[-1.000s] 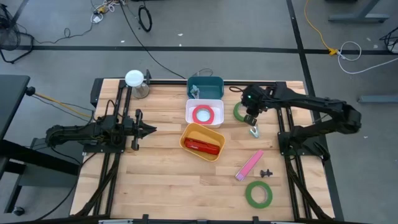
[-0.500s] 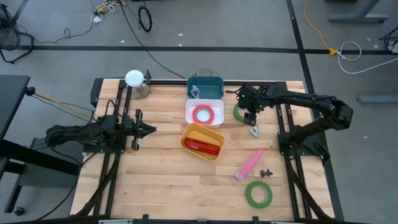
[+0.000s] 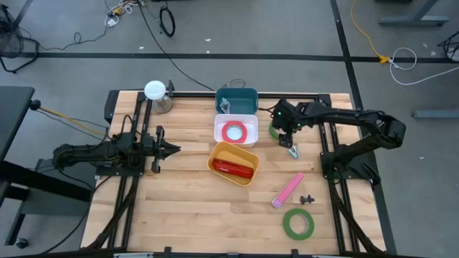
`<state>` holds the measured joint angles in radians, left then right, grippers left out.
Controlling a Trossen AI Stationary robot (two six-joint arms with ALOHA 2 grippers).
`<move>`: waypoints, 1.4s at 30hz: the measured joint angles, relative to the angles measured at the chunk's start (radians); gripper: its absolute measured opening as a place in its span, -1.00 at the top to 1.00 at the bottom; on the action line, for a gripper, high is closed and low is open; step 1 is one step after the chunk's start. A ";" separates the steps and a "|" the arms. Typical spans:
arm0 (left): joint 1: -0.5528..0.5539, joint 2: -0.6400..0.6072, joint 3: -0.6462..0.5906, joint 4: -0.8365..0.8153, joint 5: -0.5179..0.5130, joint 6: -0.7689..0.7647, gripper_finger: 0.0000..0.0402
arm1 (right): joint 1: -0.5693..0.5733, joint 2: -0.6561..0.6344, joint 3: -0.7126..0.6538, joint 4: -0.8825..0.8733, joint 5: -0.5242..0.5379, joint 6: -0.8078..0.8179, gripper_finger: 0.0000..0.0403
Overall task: Pick and place Stapler, Stapler remover, tape
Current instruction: Put the top green tape into the white bin
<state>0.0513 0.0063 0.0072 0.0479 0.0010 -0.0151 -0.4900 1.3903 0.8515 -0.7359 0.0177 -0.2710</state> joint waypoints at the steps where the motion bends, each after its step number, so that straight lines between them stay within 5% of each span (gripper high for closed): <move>1: 0.000 0.000 0.000 0.000 0.000 0.000 0.82 | 0.000 0.000 -0.007 0.006 0.000 0.000 -0.35; 42: 0.000 0.000 0.000 0.000 0.000 0.000 0.82 | 0.001 -0.001 -0.300 0.414 0.044 0.053 -0.31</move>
<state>0.0509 0.0063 0.0072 0.0479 0.0008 -0.0151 -0.4889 1.3895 0.5513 -0.3223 0.0616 -0.2184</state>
